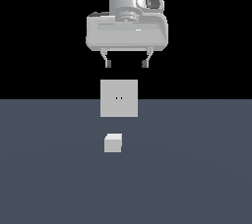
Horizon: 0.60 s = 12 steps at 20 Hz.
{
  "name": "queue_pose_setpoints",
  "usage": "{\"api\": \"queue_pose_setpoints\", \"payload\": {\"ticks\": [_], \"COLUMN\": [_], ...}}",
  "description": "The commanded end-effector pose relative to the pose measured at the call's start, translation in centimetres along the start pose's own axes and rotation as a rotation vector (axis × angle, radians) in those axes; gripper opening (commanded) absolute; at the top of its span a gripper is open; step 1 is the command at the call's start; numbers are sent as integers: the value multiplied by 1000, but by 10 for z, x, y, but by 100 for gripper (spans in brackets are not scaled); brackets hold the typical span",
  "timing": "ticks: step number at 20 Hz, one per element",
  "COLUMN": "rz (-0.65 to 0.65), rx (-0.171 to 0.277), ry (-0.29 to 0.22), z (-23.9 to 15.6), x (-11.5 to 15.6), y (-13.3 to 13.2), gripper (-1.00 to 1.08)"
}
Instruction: Plug the charger into the wall socket.
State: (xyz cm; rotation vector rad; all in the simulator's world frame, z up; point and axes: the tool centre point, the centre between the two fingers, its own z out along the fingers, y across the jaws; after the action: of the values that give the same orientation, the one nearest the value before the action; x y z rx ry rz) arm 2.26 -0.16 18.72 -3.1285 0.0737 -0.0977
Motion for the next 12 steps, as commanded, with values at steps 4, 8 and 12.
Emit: {"api": "queue_pose_setpoints", "payload": {"ticks": [4, 8, 12], "rz": [0, -1, -2], "rx": [0, 0, 0], "ry": [3, 14, 34], "z": [1, 3, 7], "x": [-1, -3, -9], "y": [0, -1, -2], "gripper": [100, 100, 100]}}
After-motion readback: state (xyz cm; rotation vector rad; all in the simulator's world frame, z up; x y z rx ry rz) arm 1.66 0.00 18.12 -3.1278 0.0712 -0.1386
